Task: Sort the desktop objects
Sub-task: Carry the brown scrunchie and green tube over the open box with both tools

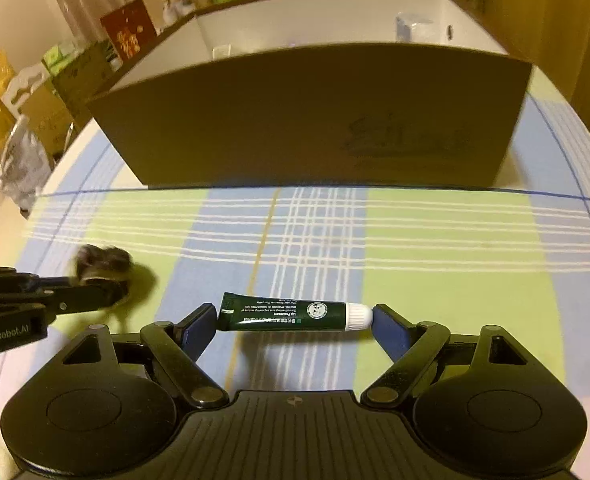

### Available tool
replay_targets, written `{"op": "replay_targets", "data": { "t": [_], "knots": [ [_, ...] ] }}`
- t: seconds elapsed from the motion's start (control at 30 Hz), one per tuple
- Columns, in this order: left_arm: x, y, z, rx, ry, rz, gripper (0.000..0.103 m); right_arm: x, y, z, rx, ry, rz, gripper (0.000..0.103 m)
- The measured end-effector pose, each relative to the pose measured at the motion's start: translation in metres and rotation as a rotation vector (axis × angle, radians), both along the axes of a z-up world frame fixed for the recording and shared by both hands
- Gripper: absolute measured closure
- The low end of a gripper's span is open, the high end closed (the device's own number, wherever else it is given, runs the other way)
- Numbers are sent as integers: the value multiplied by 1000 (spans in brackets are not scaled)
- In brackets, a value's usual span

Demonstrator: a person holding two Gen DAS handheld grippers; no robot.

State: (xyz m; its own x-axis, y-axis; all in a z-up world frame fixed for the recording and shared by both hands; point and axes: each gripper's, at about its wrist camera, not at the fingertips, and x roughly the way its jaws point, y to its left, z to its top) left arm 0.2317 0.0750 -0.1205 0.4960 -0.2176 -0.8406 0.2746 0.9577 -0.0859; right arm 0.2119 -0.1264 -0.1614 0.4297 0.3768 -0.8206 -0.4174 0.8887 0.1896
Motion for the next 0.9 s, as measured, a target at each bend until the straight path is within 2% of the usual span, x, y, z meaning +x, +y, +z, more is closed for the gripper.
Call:
{"op": "replay_targets", "data": {
  "t": [0.17,0.23,0.27,0.43,0.6,0.9],
  "knots": [
    [-2,-17,3,8,-2,-40,93,-4,-15,9,25,-16,-16,22],
    [0,-19,-3,5,21,-32,88,-9,-23,15,28,-19,-24,22],
    [1,-20,-6,10,17,-25,85,-10,-25,15,29,-18,-26,22],
    [7,-25,-14,42,-21,-26,85,-14,-34,15,29,-12,-46,22],
    [11,-29,-13,63,-46,-47,93,-15,-39,16,34,-10,-58,22],
    [13,-27,14,47,-53,-58,94,-13,-42,28,69,-33,-63,22]
  ]
}}
